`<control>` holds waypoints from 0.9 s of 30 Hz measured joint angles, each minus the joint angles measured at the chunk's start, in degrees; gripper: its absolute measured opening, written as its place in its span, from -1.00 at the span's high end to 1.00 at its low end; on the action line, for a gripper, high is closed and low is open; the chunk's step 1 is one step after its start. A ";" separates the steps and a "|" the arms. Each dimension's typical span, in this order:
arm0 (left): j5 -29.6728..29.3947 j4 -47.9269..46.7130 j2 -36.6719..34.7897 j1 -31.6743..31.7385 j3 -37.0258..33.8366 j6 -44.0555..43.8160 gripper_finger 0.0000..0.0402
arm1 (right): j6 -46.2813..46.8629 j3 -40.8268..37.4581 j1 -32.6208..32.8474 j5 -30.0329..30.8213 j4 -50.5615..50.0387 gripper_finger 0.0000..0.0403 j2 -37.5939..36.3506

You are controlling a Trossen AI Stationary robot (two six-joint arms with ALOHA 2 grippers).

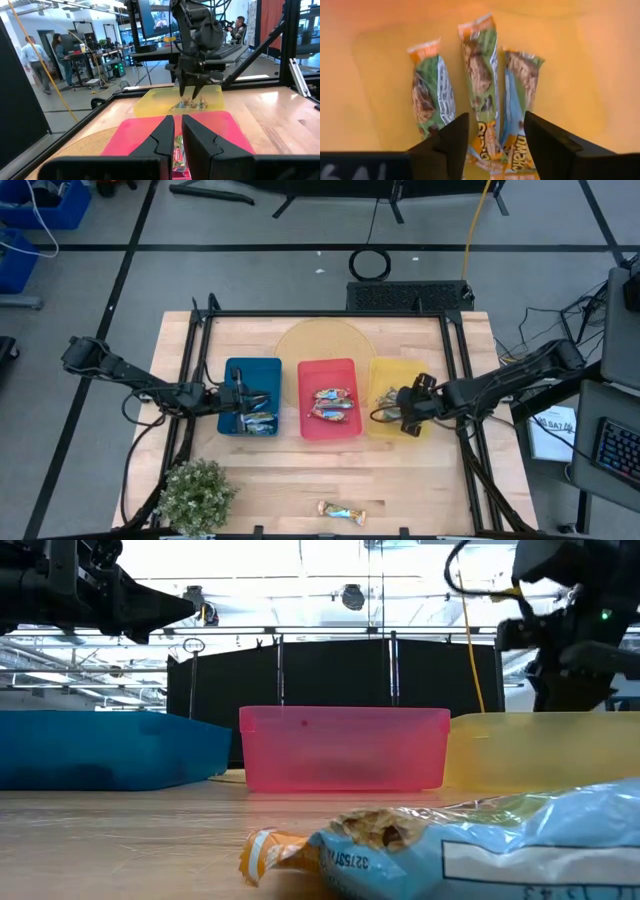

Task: Pick and place Granola Bars by type
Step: Put the yellow granola bar into the yellow bin

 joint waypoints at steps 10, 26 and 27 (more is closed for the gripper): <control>11.06 -0.97 0.00 -0.05 2.40 -7.04 0.78 | -15.15 -0.84 2.93 5.32 18.36 0.17 -16.36; 7.56 -37.17 20.86 -2.26 35.70 -6.11 0.97 | -40.31 -19.17 11.13 10.71 61.24 0.94 -19.84; 7.65 -36.83 23.15 -2.32 36.86 -5.72 0.97 | -41.10 -19.17 11.12 10.65 62.51 0.93 -20.31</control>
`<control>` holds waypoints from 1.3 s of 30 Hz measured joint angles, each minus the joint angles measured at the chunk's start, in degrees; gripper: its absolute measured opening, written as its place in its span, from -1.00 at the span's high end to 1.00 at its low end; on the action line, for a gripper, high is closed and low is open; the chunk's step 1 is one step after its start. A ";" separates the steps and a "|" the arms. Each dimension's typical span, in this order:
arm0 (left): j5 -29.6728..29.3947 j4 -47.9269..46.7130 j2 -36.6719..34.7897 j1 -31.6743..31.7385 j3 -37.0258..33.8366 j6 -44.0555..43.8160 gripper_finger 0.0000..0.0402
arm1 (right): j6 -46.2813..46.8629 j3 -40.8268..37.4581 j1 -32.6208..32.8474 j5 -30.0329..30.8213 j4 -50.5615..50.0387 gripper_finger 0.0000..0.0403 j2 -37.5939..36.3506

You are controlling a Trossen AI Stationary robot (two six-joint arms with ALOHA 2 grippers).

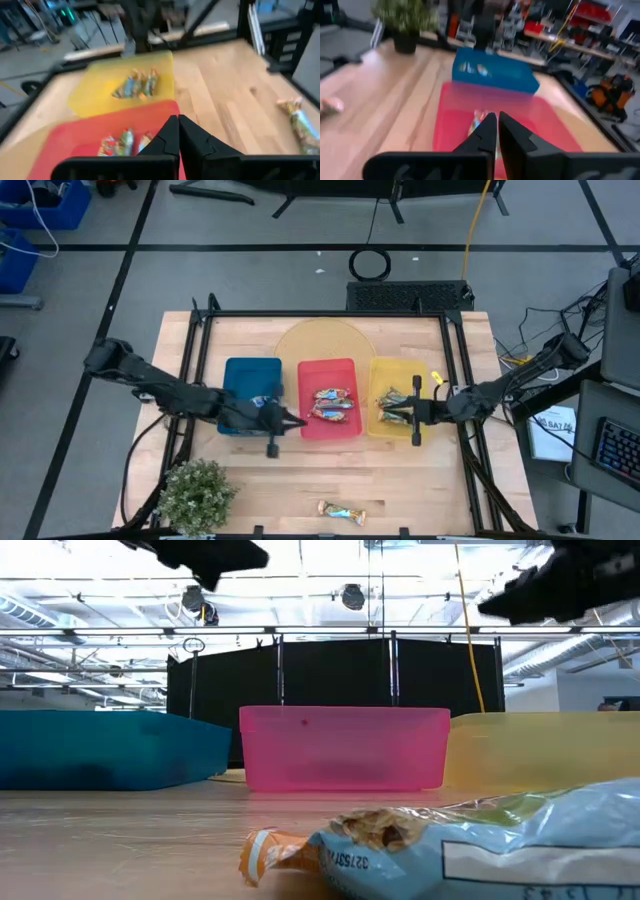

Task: Pick and place Granola Bars by type
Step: Put the yellow granola bar into the yellow bin

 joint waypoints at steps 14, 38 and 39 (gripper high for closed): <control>7.63 -1.35 29.47 -7.75 17.94 -8.53 0.83 | -4.44 0.00 1.25 -10.98 3.42 0.98 -1.13; 11.47 -27.08 54.53 -13.29 50.09 -24.24 -0.28 | -3.32 -5.33 1.45 -10.81 14.26 1.00 -1.35; 10.68 -27.40 54.88 -13.35 50.14 -25.03 -0.28 | -3.36 -5.38 1.45 -10.81 14.18 0.99 -1.42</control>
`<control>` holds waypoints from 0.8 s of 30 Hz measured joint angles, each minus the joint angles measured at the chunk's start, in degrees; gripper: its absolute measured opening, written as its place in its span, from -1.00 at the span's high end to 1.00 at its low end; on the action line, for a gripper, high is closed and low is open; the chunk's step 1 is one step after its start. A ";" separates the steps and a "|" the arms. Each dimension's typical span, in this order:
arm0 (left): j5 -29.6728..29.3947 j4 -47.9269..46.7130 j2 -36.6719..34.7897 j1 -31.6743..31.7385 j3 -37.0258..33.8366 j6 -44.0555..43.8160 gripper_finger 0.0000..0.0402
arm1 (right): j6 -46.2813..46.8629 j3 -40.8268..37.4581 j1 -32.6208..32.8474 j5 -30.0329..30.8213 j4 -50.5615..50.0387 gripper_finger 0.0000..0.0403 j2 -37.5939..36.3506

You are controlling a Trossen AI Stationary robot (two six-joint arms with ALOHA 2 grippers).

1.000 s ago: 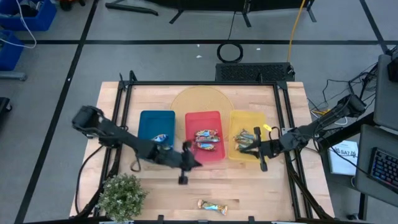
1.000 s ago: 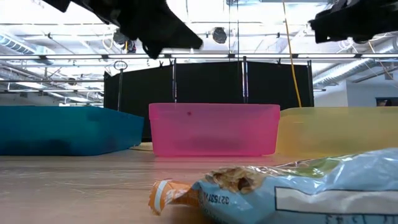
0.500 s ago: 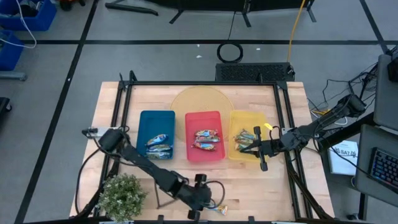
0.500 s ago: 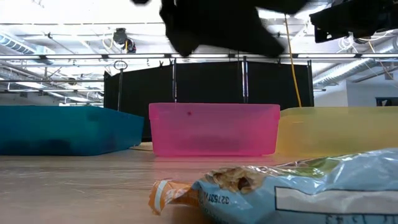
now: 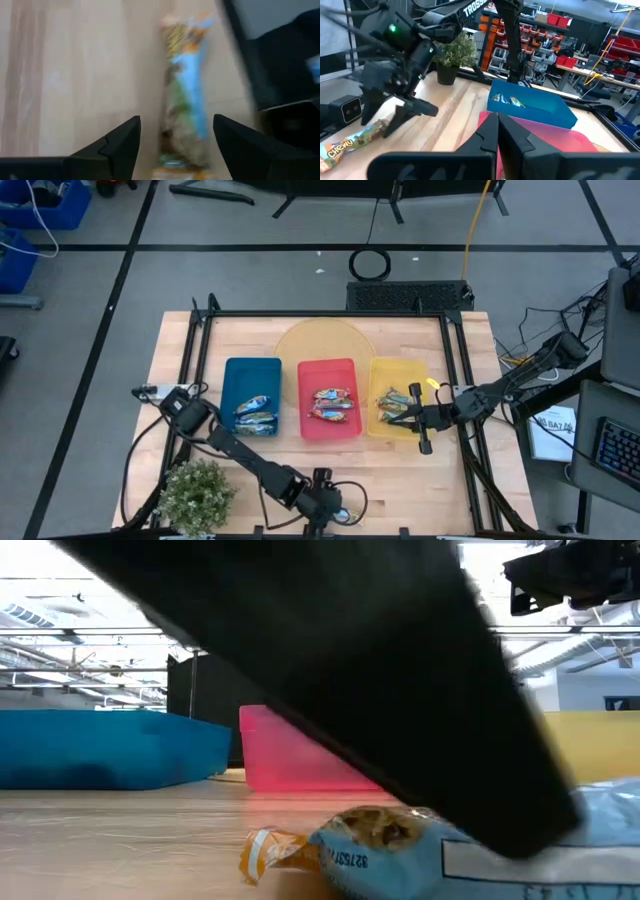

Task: Pick and place Granola Bars by type
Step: Put the yellow granola bar into the yellow bin

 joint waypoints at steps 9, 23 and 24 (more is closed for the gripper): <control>-2.67 -2.34 2.97 -0.11 0.17 -0.82 -0.28 | -0.90 -0.02 0.00 0.02 1.13 1.00 0.02; 1.81 3.18 2.89 2.01 -0.10 8.10 0.59 | -0.53 -0.02 0.00 -0.01 1.72 0.99 0.00; 2.17 3.39 2.90 2.28 -0.10 9.53 0.66 | -0.53 -0.02 0.00 -0.04 1.72 0.99 0.00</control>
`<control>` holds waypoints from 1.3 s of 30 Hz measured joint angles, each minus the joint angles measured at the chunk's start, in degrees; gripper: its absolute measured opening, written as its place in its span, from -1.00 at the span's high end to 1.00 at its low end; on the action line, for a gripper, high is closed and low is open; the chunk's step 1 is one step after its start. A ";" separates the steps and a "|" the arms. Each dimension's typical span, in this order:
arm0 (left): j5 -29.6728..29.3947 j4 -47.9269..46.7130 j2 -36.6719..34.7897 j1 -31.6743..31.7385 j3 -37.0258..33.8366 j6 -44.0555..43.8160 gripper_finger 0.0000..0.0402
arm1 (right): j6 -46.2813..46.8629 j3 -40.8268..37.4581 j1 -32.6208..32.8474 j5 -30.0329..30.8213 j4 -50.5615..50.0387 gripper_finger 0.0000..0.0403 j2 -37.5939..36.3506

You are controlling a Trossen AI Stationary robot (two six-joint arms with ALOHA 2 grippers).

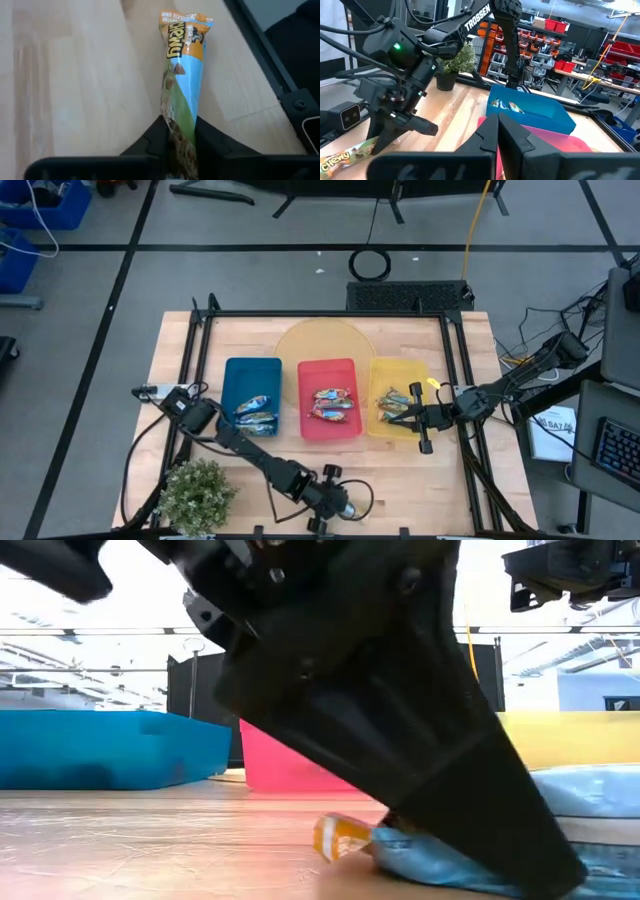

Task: Pick and place Granola Bars by type
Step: Put the yellow granola bar into the yellow bin

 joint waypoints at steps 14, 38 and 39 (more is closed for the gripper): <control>-4.83 2.03 -11.23 9.36 3.52 15.42 0.68 | 2.76 0.00 2.11 -8.94 0.56 0.98 -4.04; 11.81 15.12 -0.92 31.80 7.58 17.69 0.60 | -4.68 0.00 10.69 -3.24 -0.96 0.98 -9.53; 11.71 15.01 -0.94 31.87 7.58 16.90 0.50 | -4.67 0.00 10.69 -2.06 -1.03 0.98 -9.53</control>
